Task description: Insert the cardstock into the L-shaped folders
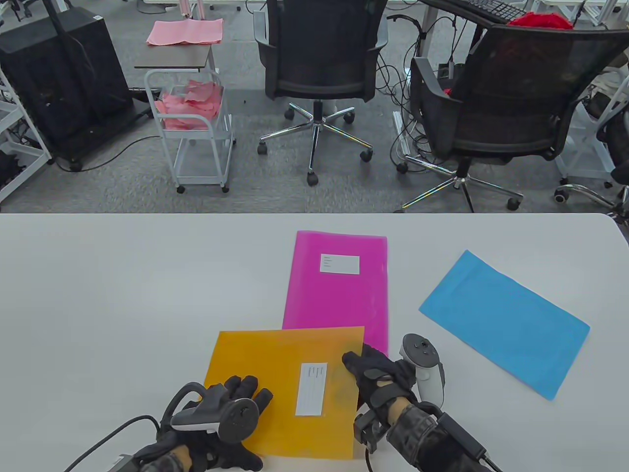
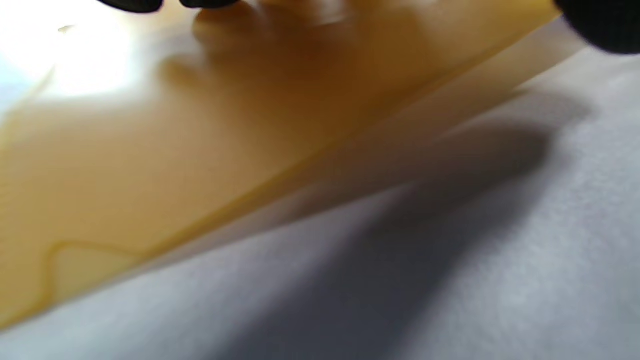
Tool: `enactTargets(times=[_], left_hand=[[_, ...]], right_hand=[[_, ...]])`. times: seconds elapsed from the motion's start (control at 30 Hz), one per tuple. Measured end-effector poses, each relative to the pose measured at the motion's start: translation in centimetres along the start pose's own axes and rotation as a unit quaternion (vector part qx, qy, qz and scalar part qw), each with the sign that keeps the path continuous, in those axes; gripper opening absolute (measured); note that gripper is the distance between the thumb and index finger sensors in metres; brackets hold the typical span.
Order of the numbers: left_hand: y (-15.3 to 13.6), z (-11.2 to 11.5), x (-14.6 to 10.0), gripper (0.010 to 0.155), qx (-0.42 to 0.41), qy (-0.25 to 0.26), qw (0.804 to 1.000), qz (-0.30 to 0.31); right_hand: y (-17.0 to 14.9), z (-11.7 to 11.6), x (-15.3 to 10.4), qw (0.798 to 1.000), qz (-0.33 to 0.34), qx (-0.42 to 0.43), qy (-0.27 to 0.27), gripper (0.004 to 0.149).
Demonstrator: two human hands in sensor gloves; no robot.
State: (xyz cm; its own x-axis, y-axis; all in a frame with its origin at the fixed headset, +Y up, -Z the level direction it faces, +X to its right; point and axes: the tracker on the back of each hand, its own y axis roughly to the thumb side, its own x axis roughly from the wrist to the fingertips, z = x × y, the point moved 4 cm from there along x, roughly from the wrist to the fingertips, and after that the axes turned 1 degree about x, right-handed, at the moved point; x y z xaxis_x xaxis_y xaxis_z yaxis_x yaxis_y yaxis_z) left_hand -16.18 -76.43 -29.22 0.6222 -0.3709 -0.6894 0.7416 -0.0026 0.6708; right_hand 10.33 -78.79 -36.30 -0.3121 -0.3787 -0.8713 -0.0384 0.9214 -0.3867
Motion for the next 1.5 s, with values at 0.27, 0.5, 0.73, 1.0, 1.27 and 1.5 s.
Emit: enactTargets(times=[0.27, 0.5, 0.73, 1.0, 1.27, 1.5], left_hand=[[0.5, 0.9, 0.1, 0.089, -0.009, -0.005, 0.998, 0.058], [-0.4, 0.5, -0.2, 0.083, -0.075, 0.009, 0.995, 0.068], [-0.8, 0.4, -0.4, 0.083, -0.057, 0.086, 0.991, 0.083], [-1.2, 0.1, -0.5, 0.065, -0.082, 0.114, 0.987, 0.079], [-2.5, -0.1, -0.4, 0.053, -0.157, 0.132, 0.979, 0.018], [-4.1, -0.1, -0.3, 0.056, -0.203, 0.124, 0.97, -0.051]], right_hand=[[-1.9, 1.2, 0.4, 0.996, -0.054, 0.077, -0.005, 0.055], [-2.5, 1.8, 0.6, 0.993, -0.068, 0.1, 0.008, 0.056], [-2.7, 1.7, 0.4, 0.99, -0.077, 0.118, 0.013, 0.056], [-0.4, 1.5, -0.1, 0.998, -0.059, -0.024, 0.005, 0.072], [1.9, 0.3, -1.8, 0.976, -0.083, -0.2, 0.029, 0.098], [1.6, -0.5, -0.9, 0.993, -0.017, -0.071, 0.094, 0.088]])
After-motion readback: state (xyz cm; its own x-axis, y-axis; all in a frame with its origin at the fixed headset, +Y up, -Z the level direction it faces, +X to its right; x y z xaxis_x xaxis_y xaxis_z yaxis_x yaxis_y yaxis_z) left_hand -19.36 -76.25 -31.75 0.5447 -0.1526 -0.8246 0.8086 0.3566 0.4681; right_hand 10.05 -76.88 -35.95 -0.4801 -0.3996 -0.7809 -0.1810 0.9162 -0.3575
